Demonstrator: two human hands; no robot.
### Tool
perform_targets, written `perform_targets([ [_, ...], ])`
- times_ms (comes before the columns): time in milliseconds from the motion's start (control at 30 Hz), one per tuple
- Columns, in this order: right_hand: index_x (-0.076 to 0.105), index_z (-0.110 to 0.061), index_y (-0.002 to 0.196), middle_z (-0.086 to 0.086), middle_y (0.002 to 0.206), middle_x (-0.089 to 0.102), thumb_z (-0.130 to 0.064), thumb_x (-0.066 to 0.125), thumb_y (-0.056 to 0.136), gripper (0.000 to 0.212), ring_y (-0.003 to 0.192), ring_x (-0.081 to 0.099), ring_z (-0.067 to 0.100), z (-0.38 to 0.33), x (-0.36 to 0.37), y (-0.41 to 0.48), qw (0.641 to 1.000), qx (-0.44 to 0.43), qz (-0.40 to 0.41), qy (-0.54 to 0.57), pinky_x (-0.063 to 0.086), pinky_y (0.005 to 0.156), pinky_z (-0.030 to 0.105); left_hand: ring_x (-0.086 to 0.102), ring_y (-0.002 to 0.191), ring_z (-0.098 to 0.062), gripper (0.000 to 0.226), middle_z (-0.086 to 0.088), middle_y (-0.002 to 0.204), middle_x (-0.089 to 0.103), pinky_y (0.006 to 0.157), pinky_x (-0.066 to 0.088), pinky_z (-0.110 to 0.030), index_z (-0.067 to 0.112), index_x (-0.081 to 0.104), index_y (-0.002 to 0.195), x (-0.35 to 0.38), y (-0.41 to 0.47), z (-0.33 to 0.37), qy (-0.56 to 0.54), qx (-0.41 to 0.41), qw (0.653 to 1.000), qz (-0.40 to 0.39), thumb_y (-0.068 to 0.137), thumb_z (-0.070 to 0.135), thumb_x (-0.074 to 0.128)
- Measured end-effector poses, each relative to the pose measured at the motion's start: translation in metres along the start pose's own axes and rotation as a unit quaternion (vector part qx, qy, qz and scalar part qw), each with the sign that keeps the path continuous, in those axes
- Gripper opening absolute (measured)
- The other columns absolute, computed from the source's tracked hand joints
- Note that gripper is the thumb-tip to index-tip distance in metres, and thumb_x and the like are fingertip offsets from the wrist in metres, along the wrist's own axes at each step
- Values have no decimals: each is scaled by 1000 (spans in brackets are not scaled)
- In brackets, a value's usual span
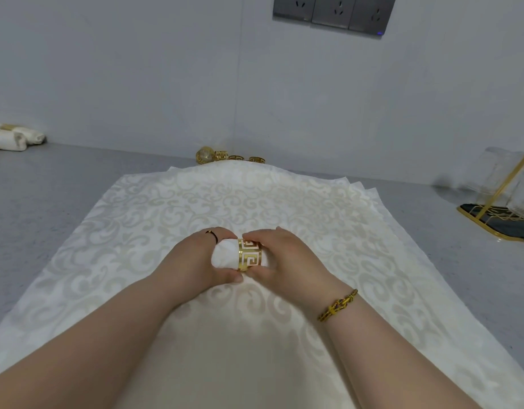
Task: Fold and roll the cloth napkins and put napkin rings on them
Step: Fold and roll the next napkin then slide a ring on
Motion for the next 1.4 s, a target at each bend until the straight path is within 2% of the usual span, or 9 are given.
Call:
perform_targets([
  [100,51,-17,127,-3,124,57,-20,62,85,44,115,47,10,2,-4,-1,1000,4,-12,10,10,107,17,47,93,-4,50,27,87,44,70,34,-7,39,41,100,1,0,0,-8,2,1000,-13,68,31,78],
  [233,25,-23,143,-5,149,27,-27,69,79,78,137,20,9,4,-6,-3,999,34,-33,10,8,109,18,43,99,-2,74,17,109,43,77,34,-13,31,42,126,0,-1,-3,-37,-18,999,-16,64,30,81],
  [300,21,-23,144,-6,146,29,-24,71,77,83,136,22,11,13,-14,-7,992,95,-59,65,14,109,19,45,90,0,82,16,109,40,71,34,-10,29,37,132,-6,-5,-4,-69,-42,997,-9,64,26,82],
  [467,45,-18,127,-9,110,47,-15,65,81,51,110,44,11,24,-17,-10,982,142,-72,101,34,90,17,46,70,2,46,19,83,45,61,39,-4,30,47,106,-15,-18,-8,-68,-80,994,26,71,22,76],
  [633,53,-16,111,-8,102,50,-13,67,79,35,90,48,6,14,-15,-11,986,131,-26,101,39,77,10,52,70,1,31,14,80,56,62,38,0,35,53,84,-18,-20,-7,-117,-65,988,80,74,13,72],
  [833,52,-21,97,-5,97,54,-15,68,78,26,79,48,3,-29,-17,18,991,80,34,100,38,67,8,55,74,-2,50,13,94,51,61,43,0,24,46,110,-60,-22,-25,-266,-68,953,124,76,-9,64],
  [967,56,-10,106,2,105,57,-13,67,79,30,85,47,8,-76,0,62,996,32,34,79,38,72,17,58,84,2,53,13,106,51,68,47,-4,36,44,106,-101,-37,-62,-310,-63,939,137,73,4,69],
  [1167,54,-11,105,3,108,57,-14,63,80,27,84,45,8,-150,80,143,996,20,0,83,32,68,17,52,99,-11,44,-3,120,54,84,37,-19,15,51,126,-183,-78,-184,-50,-168,969,173,84,2,59],
  [1400,52,-12,107,6,113,55,-18,55,86,22,95,55,21,-219,178,241,995,60,-30,78,33,69,21,44,125,-18,39,-1,138,47,99,32,-22,15,47,131,-270,-111,-318,215,-274,927,141,94,28,45],
])
Point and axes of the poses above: each hand's wrist, its own y-axis towards the middle knuckle, its own x-axis out of the palm, z = x × y, the point moved 1 cm from there along y, towards the middle knuckle
